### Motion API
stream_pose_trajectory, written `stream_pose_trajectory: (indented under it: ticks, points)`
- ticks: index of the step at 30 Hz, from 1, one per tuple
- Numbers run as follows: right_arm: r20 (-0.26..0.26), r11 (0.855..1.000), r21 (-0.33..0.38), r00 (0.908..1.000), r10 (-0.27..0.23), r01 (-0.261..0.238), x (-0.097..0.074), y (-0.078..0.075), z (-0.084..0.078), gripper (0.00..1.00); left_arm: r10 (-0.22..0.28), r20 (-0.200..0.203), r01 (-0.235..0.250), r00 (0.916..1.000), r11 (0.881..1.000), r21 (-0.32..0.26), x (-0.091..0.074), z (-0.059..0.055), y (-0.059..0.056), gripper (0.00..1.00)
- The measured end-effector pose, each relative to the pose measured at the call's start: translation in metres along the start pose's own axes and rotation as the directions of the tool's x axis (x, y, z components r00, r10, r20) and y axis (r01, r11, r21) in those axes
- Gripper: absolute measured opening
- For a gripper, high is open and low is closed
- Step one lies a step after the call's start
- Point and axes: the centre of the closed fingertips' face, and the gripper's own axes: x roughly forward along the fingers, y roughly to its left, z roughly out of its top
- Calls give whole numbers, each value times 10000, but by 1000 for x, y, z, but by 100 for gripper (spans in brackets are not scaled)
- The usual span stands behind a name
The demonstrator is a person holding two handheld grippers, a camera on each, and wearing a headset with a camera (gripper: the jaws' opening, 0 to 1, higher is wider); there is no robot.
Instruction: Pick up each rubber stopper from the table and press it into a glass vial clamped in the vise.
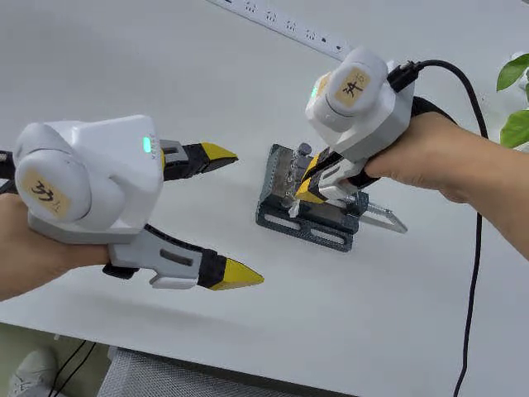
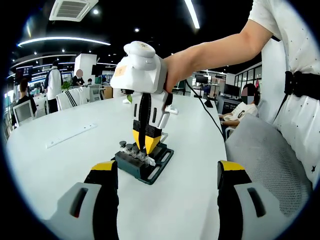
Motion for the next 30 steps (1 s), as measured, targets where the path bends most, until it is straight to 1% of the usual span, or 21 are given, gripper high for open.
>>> stream_pose_trajectory:
  ticks: [9, 13, 23, 30]
  points:
    - [104, 10000, -2, 9999, 7, -7, 0, 1, 3, 7, -38, 11, 38, 10000, 10000, 12, 1, -1, -3, 80]
    - [70, 10000, -13, 10000, -10, 10, 0, 1, 2, 8, -27, 10, 27, 10000, 10000, -2, 0, -2, -3, 80]
    - [-108, 9999, -168, 9999, 27, -28, 1, 1, 0, 7, 12, 53, -12, 10000, 10000, -46, 0, -2, -2, 79]
    - [-378, 9996, -268, 9993, 11, -21, 2, 2, -1, 6, 16, 60, -15, 10000, 10000, -77, 0, -3, -2, 79]
